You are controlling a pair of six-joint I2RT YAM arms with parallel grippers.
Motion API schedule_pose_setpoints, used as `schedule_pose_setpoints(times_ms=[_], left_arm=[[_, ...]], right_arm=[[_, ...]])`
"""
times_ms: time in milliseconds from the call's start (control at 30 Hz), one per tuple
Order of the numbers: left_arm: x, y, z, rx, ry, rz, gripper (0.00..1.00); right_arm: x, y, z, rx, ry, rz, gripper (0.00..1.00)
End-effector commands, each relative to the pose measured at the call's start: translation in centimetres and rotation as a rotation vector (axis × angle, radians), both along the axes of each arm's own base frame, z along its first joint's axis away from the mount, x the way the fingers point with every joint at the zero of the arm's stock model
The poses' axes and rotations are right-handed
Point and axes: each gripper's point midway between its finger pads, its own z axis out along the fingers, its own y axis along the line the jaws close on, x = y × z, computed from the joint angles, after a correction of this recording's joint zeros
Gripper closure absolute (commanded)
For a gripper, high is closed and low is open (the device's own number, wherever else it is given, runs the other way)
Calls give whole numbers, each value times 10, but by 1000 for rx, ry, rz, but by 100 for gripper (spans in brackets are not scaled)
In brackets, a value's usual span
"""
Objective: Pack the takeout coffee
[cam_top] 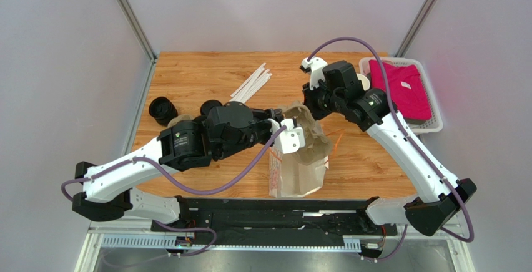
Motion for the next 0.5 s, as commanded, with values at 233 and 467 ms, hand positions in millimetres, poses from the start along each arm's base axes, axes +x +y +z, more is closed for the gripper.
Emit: schedule_pose_setpoints(times_ms=[233,467], left_arm=[[3,29,43,-59,-155,19,100],[-2,45,50,-51,-168,14,100]], right_arm=[[-10,6,11,38,-46,83,100],[-13,10,11,55,-46,103,100]])
